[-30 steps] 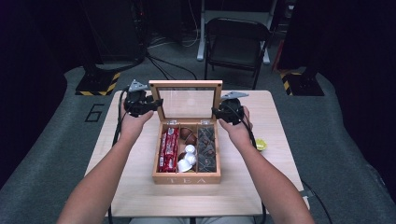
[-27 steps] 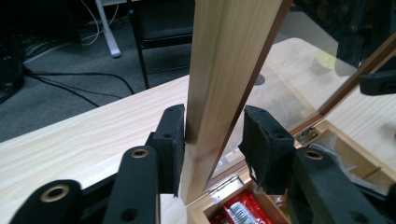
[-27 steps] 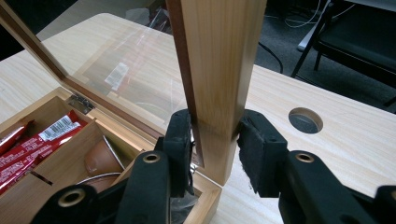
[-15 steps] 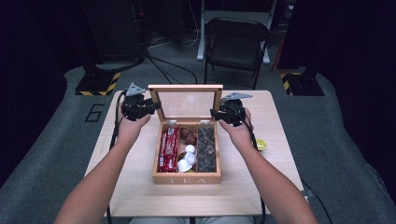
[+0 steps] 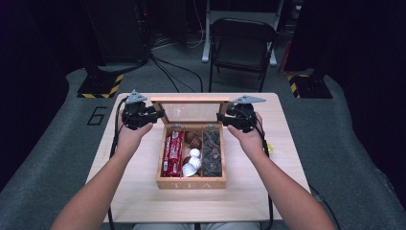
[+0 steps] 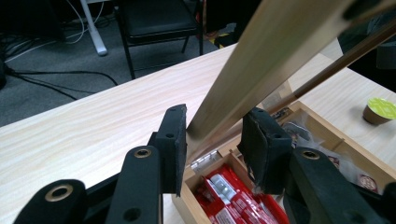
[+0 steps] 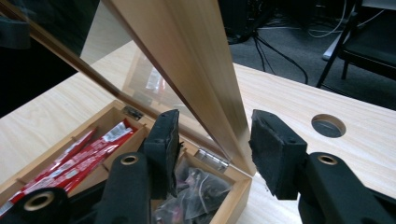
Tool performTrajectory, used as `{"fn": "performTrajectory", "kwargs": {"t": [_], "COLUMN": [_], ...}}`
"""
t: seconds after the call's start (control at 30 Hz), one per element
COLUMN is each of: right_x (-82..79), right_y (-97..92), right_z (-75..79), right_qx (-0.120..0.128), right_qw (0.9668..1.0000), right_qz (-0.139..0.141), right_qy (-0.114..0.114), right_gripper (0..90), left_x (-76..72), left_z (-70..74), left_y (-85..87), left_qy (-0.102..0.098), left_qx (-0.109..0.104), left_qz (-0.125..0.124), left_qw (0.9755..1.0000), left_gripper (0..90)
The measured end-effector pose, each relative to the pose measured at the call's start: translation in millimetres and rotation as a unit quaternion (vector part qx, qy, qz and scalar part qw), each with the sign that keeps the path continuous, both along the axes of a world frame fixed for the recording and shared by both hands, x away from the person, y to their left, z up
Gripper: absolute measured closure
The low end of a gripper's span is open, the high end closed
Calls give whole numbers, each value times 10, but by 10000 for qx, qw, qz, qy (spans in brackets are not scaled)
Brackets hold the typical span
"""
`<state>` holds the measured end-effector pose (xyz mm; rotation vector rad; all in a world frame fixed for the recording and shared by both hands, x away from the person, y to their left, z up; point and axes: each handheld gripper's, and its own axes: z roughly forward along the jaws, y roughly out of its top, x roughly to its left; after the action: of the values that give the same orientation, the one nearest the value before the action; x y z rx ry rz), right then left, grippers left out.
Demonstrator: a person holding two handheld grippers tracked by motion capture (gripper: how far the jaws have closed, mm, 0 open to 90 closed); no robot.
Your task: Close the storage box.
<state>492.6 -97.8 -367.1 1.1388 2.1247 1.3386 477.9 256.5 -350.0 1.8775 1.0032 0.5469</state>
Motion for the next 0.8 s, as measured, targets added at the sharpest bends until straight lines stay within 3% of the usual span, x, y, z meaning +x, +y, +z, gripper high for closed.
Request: {"fn": "performTrajectory", "kwargs": {"t": [0.6,0.8], "right_x": [-223,-288], "right_y": [-23,-39], "right_z": [144,185], "right_qx": [-76,-90], "right_qw": [9995,9992], "right_qz": [139,165], "right_qy": [-271,-358], "right_gripper": [535,536], "left_x": [-205,-266], "left_z": [55,84], "left_y": [15,42], "left_qy": [-52,-99], "left_qx": [41,-63], "left_qz": [-134,-186], "left_qw": [9999,9998], "left_gripper": [599,598]}}
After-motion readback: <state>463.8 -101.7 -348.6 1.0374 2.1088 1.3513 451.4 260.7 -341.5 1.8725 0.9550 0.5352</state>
